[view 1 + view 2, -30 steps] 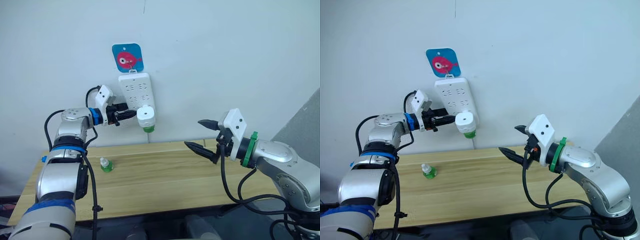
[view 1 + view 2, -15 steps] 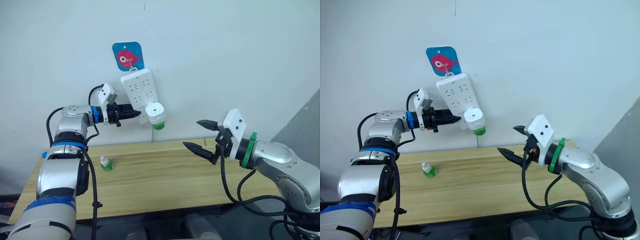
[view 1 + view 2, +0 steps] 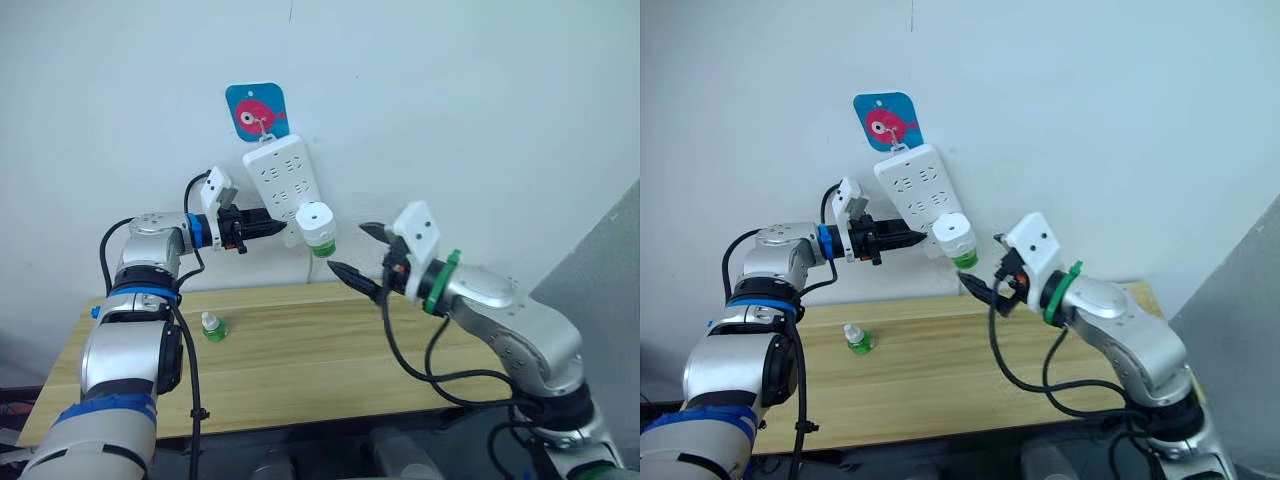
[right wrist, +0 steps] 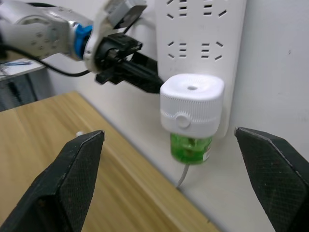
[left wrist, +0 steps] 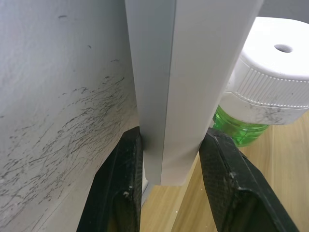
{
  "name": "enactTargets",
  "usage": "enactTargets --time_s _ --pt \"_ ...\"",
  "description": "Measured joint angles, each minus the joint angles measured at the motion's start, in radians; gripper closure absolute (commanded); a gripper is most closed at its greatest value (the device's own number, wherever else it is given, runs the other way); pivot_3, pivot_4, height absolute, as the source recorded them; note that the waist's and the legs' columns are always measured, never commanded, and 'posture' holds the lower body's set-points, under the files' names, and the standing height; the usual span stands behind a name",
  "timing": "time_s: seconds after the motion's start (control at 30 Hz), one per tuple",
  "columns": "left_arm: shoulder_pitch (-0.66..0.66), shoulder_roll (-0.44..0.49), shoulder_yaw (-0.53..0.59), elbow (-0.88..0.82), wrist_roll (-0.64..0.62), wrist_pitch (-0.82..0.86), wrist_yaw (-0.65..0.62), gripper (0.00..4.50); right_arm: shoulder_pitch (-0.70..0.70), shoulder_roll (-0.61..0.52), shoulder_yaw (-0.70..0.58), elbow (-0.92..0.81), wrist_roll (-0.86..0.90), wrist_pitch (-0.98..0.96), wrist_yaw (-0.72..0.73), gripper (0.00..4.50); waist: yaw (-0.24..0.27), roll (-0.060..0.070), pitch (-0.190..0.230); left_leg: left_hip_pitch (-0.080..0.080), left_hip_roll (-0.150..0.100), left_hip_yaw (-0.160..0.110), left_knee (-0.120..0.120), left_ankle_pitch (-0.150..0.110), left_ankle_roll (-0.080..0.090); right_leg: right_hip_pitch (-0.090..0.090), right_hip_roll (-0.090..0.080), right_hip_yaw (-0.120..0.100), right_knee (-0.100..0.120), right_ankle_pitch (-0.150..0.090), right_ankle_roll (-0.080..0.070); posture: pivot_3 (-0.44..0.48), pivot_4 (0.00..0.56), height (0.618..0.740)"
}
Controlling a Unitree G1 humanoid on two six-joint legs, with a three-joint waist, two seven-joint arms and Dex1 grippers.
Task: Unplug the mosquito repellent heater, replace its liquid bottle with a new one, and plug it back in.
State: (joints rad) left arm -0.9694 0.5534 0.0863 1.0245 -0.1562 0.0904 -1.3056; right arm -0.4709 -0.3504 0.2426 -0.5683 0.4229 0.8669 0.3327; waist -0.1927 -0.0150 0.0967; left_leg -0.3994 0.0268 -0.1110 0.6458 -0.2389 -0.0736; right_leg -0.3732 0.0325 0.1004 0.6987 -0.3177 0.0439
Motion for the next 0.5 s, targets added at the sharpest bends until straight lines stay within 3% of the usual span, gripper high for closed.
enactTargets --time_s 0.2,0.5 --pt "0.017 0.0 0.003 -0.039 -0.004 0.013 0.003 3.15 -0.07 0.147 0.066 0.132 -0.145 -0.01 -0.142 0.0 0.0 0.0 0.0 0.0 0.0 -0.001 0.0 0.0 0.0 0.0 -0.001 -0.001 0.0 0.0 -0.001 -0.2 0.066 0.733" --pt "0.023 0.001 0.006 -0.046 -0.003 0.017 0.008 3.15 -0.115 0.276 0.11 0.276 -0.261 -0.055 -0.207 0.0 -0.002 0.0 0.0 0.0 0.0 -0.002 0.0 0.0 0.0 0.0 -0.001 -0.002 0.002 0.0 -0.001 -0.193 0.064 0.733"
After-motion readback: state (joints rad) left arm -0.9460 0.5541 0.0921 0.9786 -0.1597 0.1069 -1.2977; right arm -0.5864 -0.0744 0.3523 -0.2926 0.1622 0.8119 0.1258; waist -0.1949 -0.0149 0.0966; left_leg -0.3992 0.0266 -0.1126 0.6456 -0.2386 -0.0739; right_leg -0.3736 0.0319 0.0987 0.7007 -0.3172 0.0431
